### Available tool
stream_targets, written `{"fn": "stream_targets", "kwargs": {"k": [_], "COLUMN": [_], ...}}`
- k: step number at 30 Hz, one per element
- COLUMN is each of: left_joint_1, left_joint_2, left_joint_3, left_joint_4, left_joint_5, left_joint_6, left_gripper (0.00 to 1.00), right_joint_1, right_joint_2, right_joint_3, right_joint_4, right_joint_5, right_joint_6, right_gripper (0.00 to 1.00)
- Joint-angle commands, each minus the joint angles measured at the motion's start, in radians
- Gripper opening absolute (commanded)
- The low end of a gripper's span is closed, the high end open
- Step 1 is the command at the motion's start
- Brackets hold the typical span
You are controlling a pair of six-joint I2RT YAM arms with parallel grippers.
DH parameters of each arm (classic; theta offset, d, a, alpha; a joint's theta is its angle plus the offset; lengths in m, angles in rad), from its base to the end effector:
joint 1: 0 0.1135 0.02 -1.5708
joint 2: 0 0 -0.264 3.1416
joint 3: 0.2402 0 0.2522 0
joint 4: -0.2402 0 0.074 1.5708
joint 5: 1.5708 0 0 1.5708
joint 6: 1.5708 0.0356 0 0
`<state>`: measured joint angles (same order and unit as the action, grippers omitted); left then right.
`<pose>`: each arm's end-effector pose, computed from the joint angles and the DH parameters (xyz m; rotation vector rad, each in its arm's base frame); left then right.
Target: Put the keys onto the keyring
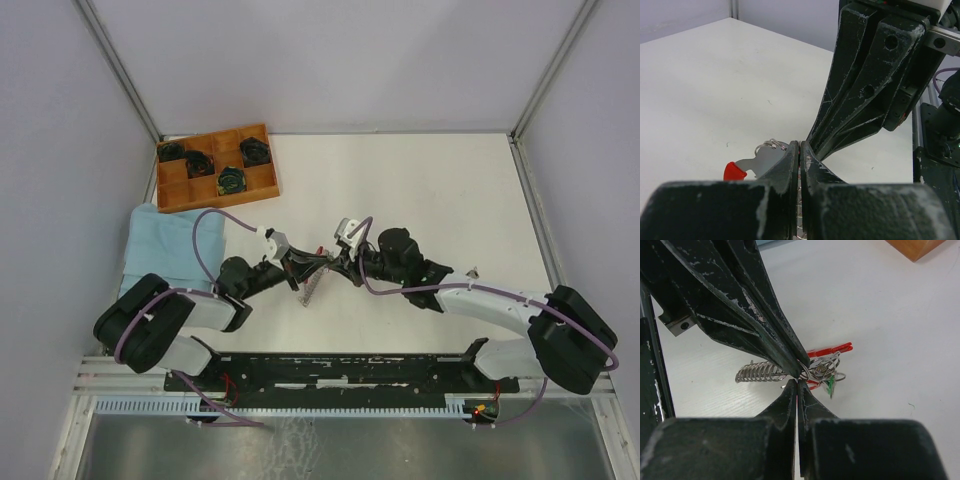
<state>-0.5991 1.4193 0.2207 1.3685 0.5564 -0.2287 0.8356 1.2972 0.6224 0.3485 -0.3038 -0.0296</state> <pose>0.1776 -0.1440 0.1857 0.7424 1.3216 -1.0603 0.1797 0.2146 0.2269 -1.0161 1.6876 0.8266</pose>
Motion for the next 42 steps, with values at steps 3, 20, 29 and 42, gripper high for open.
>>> {"fn": "stream_targets", "kwargs": {"k": [3, 20, 29, 42], "left_joint_1": [-0.023, 0.01, 0.012, 0.012], "left_joint_2": [0.009, -0.151, -0.129, -0.046], "left_joint_3": [-0.003, 0.092, 0.144, 0.215], "left_joint_4": [0.161, -0.317, -0.416, -0.472], "left_joint_5": [-0.051, 0.184, 0.301, 0.396], "left_joint_6": [-0.042, 0.231, 0.363, 0.347], "left_gripper": [0.03, 0.34, 0.37, 0.41], "right_joint_1": [0.008, 0.007, 0.008, 0.008], "right_joint_2": [-0.055, -0.037, -0.018, -0.007], "right_joint_3": [0.091, 0.371, 0.41, 0.434], "right_joint_4": [-0.146, -0.692, -0.753, -0.77], "right_joint_5": [0.015, -0.05, -0.097, -0.135], "right_joint_6": [-0.148, -0.528, -0.57, -0.584], "right_gripper": [0.01, 0.01, 0.01, 0.01]}}
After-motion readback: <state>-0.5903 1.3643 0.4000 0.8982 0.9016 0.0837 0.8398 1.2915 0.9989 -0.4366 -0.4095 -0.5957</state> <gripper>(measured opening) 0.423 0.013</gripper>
